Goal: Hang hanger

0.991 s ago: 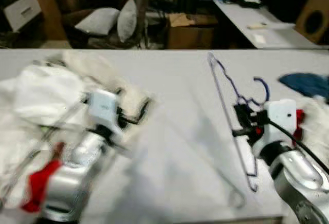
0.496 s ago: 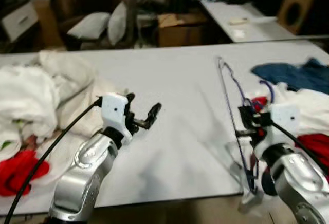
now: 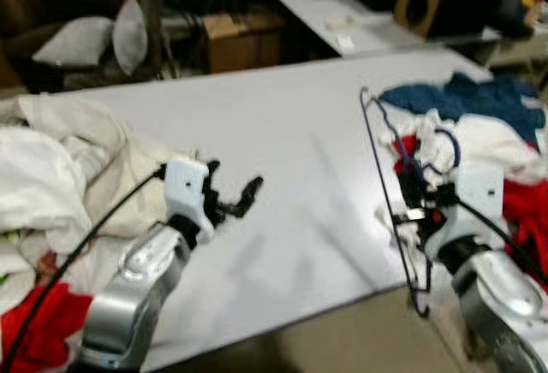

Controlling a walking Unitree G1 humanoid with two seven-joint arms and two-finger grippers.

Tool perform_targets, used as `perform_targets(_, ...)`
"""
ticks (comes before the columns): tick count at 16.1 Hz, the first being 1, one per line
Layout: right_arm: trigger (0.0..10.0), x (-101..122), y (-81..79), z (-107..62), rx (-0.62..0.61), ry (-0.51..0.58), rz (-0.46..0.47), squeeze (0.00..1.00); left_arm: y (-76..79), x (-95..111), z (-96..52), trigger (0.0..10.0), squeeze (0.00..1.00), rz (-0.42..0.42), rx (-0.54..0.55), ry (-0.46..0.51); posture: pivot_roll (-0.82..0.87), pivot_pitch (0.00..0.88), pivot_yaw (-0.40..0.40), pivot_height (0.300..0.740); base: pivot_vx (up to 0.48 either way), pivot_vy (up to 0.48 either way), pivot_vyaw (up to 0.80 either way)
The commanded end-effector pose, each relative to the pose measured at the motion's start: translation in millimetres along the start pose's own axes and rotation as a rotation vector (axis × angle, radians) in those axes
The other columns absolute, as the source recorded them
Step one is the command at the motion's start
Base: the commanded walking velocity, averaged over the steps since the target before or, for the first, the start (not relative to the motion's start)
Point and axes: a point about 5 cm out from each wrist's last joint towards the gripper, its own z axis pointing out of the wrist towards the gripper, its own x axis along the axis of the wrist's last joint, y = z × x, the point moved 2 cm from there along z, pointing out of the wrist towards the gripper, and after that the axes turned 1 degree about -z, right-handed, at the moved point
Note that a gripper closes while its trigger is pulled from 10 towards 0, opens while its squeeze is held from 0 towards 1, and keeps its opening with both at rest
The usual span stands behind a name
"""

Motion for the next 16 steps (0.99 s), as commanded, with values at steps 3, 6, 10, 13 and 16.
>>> perform_targets(3,10.0,3.2,3.0,-0.3,0.022,-0.001,-0.028,0.00,8.0,-0.5,-2.7,10.0,1.00,-0.081,-0.062,0.002,-0.05,0.010,0.012,0.740,0.000,0.000,0.00)
perform_targets(6,10.0,3.3,3.6,0.6,0.028,-0.004,-0.040,0.00,1.6,-1.2,2.2,10.0,1.00,0.034,0.025,0.021,-0.05,0.011,0.007,0.740,0.000,0.000,0.00)
perform_targets(10,10.0,4.0,4.0,1.4,0.032,-0.002,-0.050,0.00,-0.5,0.9,5.2,10.0,1.00,0.019,0.042,0.027,-0.06,0.011,0.009,0.740,0.000,-0.231,0.00)
perform_targets(13,10.0,3.0,7.0,0.7,0.026,-0.011,-0.053,0.00,0.4,-0.6,6.2,10.0,1.00,0.027,0.041,0.027,-0.06,0.012,0.011,0.740,0.000,-0.349,0.00)
perform_targets(16,10.0,3.6,9.6,1.1,0.026,-0.012,-0.065,0.00,0.1,-0.8,7.4,10.0,1.00,0.027,0.045,0.027,-0.06,0.008,0.011,0.740,0.000,-0.350,0.00)
